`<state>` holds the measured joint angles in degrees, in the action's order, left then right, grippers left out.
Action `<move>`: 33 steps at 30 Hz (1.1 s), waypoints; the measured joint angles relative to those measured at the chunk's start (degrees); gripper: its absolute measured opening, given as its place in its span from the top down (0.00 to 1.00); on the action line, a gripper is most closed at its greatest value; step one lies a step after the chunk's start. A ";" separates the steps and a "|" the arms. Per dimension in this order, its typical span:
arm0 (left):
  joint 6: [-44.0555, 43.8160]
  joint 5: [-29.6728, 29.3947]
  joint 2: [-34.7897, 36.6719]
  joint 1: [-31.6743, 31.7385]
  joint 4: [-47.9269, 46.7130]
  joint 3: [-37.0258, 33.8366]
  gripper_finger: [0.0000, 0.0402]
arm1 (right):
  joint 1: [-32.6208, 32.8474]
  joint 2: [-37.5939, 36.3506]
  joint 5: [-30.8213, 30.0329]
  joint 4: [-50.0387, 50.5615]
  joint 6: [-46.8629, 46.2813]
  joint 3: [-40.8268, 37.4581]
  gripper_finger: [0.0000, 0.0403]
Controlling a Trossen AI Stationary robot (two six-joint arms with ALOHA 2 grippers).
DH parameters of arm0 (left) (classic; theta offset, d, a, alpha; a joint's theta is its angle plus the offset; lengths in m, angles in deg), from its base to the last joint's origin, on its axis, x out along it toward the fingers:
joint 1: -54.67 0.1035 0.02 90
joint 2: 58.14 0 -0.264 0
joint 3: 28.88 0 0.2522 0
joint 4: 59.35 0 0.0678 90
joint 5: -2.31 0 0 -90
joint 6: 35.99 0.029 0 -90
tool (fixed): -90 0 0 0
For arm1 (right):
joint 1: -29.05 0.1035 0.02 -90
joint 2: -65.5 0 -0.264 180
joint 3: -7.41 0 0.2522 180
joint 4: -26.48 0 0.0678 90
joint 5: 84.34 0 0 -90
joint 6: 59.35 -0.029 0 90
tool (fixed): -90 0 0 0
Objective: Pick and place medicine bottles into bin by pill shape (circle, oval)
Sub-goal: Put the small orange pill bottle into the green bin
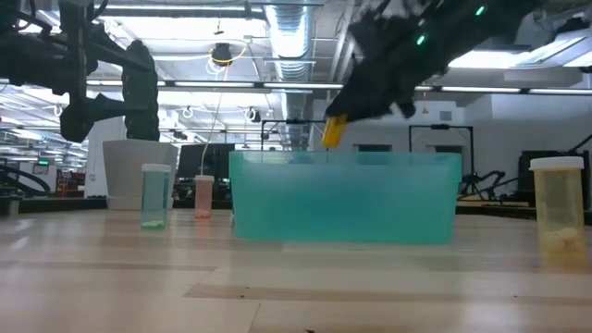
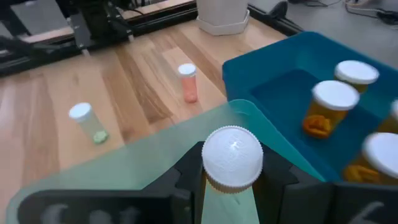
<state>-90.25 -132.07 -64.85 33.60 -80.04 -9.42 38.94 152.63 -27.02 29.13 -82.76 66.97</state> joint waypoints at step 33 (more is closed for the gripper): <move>-0.01 0.20 0.01 -0.01 -0.14 0.00 0.28 | -8.43 24.03 5.69 3.20 9.72 15.74 0.73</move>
<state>-90.25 -131.88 -64.84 33.59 -80.18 -9.42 30.51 176.66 -21.33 32.33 -73.04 82.70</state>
